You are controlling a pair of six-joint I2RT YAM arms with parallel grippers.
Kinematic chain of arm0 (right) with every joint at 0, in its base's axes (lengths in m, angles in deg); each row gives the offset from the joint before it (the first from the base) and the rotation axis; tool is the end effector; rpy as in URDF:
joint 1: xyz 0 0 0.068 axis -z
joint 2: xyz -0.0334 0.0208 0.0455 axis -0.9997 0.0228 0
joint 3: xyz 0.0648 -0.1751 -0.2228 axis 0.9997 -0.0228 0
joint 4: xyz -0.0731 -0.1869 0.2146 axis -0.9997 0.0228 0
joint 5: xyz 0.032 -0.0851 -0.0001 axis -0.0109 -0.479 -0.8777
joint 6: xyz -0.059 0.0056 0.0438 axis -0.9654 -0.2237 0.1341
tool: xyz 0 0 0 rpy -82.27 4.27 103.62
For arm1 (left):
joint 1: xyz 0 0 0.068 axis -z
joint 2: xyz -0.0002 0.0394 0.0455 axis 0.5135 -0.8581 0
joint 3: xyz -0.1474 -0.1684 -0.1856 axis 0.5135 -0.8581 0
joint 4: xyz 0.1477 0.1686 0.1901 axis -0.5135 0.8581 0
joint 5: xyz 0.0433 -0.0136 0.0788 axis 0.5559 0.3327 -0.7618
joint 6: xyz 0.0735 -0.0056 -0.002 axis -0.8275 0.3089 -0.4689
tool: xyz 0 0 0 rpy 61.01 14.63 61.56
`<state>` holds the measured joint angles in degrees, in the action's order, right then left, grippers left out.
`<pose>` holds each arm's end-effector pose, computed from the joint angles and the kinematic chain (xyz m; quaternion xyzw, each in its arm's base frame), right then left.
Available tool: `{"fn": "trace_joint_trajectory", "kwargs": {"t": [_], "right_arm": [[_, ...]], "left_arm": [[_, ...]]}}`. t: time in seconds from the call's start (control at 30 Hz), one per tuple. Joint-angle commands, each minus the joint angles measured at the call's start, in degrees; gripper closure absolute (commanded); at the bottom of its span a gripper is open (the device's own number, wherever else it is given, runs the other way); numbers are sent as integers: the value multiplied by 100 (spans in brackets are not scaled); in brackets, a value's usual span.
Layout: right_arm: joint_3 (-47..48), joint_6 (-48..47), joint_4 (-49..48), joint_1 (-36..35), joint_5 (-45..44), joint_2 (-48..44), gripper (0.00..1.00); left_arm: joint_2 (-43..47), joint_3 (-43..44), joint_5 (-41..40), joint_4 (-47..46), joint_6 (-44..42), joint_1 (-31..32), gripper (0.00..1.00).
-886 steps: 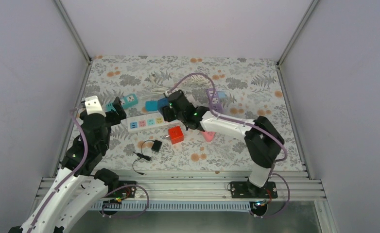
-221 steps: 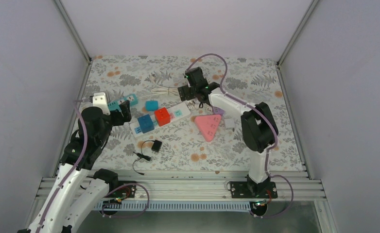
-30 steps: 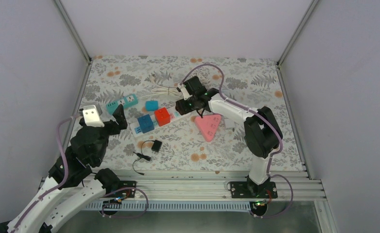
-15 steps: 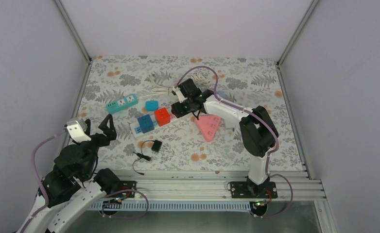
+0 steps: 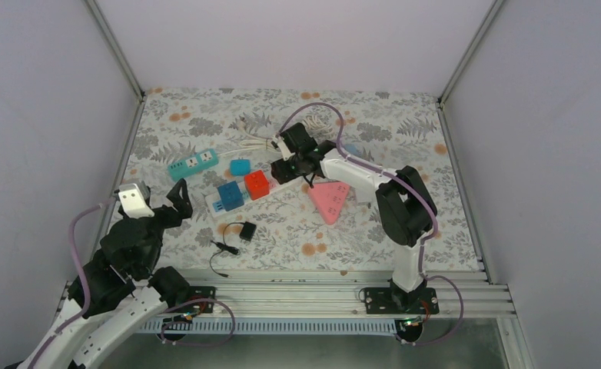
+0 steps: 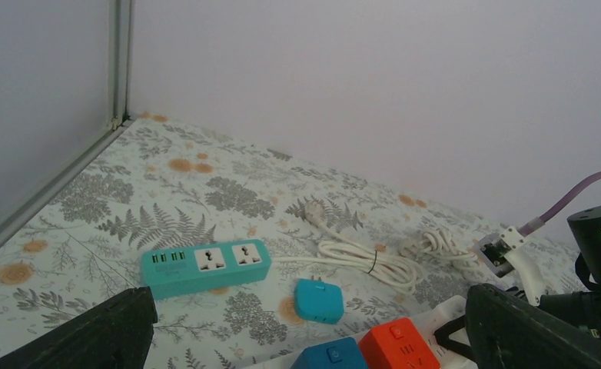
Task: Insert the plug
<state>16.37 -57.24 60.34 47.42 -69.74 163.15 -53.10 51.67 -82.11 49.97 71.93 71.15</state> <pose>0.3527 0.3153 0.1889 -0.2721 0.9156 0.1561 0.2516 0.0872 -0.0236 0.3337 -0.1368 0.7457 -0.1316 0.6387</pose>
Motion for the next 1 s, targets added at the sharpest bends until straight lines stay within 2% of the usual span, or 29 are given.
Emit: {"fn": "trace_joint_trajectory", "kwargs": {"t": [0.0, 0.3, 0.67, 0.97], "right_arm": [[207, -67, -146, -38, -29, 177, 42], [55, 128, 9, -53, -77, 196, 43], [-214, 584, 160, -302, -540, 366, 43], [-31, 979, 603, -291, -634, 606, 43]], "left_arm": [[-37, 25, -63, 46, -90, -22, 0], [-65, 7, -87, 36, -118, -17, 0], [-124, 6, -98, 63, -134, -17, 0], [-168, 7, -90, 71, -138, -17, 0]]}}
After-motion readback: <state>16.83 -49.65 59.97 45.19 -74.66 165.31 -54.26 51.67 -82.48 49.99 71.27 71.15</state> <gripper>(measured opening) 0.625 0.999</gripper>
